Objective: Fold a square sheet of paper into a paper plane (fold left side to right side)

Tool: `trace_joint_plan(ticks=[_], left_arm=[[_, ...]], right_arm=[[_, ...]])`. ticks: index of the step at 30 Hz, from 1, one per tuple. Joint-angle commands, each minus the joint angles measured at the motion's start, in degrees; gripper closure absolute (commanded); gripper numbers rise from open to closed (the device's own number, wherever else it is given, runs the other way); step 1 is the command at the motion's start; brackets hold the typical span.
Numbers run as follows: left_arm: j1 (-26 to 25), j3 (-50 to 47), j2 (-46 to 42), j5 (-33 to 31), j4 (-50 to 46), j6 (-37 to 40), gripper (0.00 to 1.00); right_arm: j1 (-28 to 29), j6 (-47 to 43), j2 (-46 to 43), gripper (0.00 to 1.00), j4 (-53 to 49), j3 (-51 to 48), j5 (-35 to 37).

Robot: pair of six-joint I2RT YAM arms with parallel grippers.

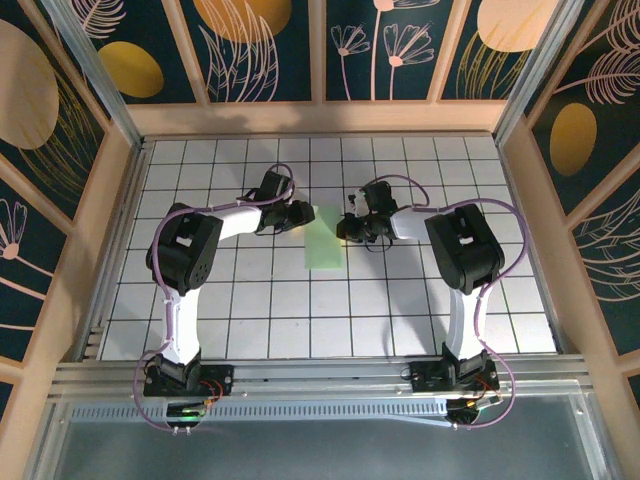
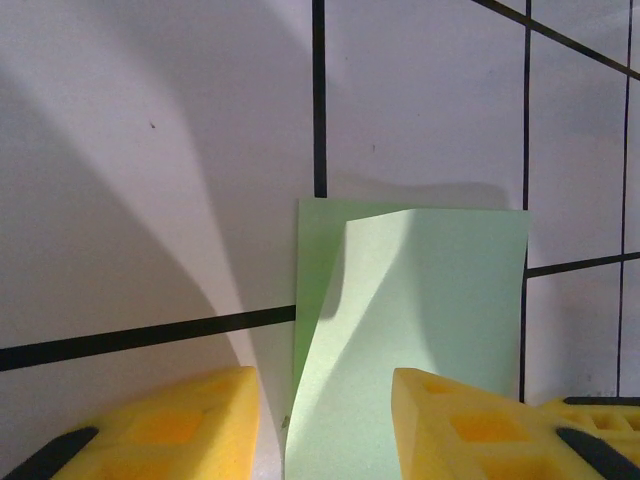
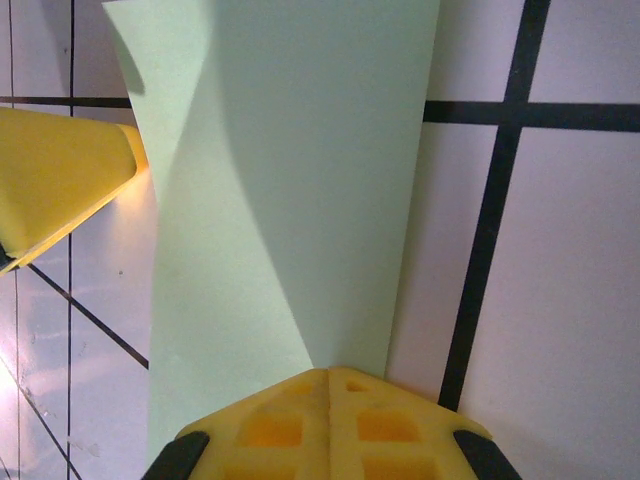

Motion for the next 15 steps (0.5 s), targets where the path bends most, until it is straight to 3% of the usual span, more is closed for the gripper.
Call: trace_joint_plan(ticks=[1, 15], left_arm=[[-0.3, -0.9, -1.1, 1.5, -1.8, 0.9, 0.61], [-3.1, -5.9, -4.7, 2.1, -11.0, 0.9, 0.60]], right_arm=[[-0.2, -1.5, 0.5, 1.00, -3.6, -2.1, 4.8], [-0.2, -1.6, 0.4, 1.00, -4.1, -1.9, 5.5]])
